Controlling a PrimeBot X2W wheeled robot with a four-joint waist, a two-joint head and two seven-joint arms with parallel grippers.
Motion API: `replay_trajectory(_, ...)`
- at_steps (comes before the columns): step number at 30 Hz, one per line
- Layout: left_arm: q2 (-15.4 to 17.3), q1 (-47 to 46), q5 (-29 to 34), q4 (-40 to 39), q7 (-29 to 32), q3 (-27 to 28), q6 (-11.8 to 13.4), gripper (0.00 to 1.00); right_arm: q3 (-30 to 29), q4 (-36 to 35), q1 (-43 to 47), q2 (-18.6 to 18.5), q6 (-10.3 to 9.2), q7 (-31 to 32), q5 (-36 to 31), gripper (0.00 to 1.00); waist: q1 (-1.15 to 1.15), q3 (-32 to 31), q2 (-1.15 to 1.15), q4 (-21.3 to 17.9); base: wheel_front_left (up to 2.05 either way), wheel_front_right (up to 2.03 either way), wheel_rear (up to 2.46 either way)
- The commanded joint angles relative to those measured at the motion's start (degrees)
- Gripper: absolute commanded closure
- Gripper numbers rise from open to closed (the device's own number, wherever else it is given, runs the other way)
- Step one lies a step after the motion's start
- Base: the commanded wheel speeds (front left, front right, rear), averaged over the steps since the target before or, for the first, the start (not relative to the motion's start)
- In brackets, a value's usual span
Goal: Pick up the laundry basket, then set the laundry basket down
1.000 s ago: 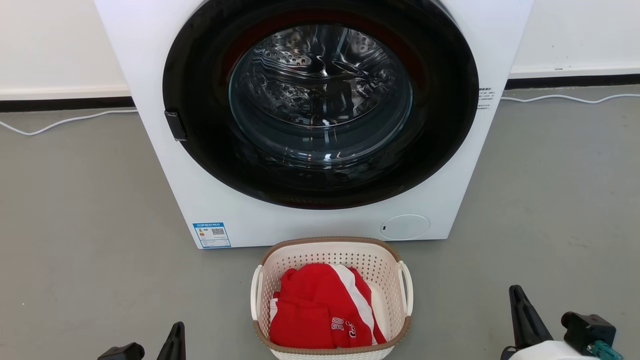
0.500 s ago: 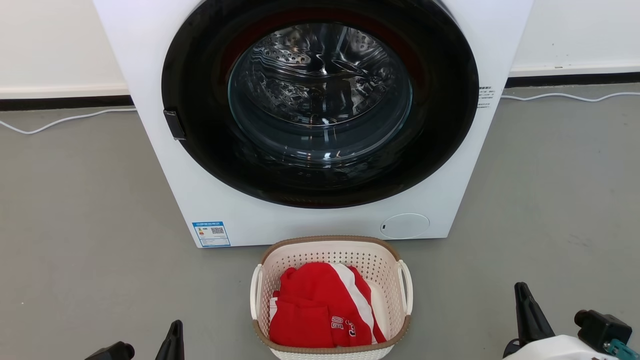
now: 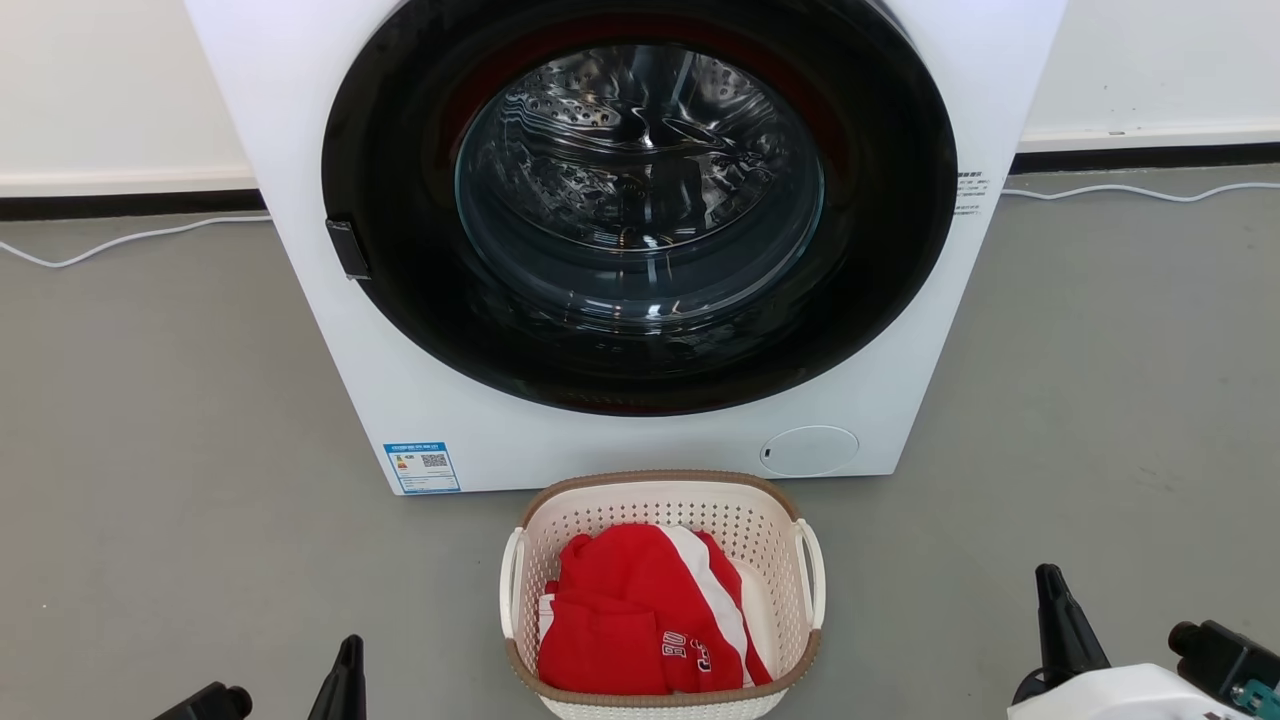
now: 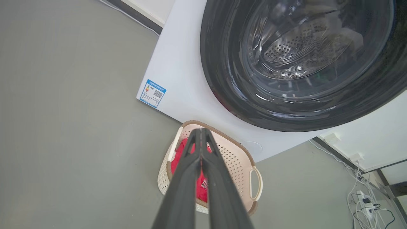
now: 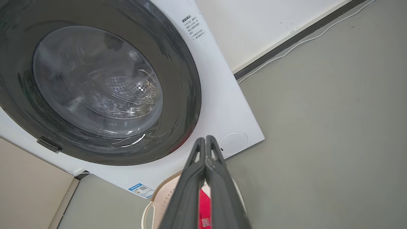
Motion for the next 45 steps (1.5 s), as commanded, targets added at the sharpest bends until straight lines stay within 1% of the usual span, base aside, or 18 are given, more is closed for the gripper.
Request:
replay_trajectory(1,0.48,-3.27,-1.68,-1.85,0.25,1.11,-0.51,1.00,-0.07,-2.10,-2.72,-0.46,0.13,0.43,1.99,1.00,-0.01,0.01,0.00,-0.01,0.00,0.00,0.00)
replay_trajectory(6,0.37,-3.67,-5.28,-2.29,1.26,1.48,-0.75,1.00,-0.13,-2.54,-2.94,-0.41,0.15,1.42,6.05,1.00,-0.01,0.05,0.00,-0.03,0.00,0.00,0.00)
replay_trajectory(45,-0.33,-6.22,-28.11,-5.08,7.69,3.80,-2.25,1.00,-0.50,-5.31,-4.36,-0.08,0.28,7.69,31.73,1.00,-0.01,0.31,0.00,-0.20,0.00,0.00,0.00)
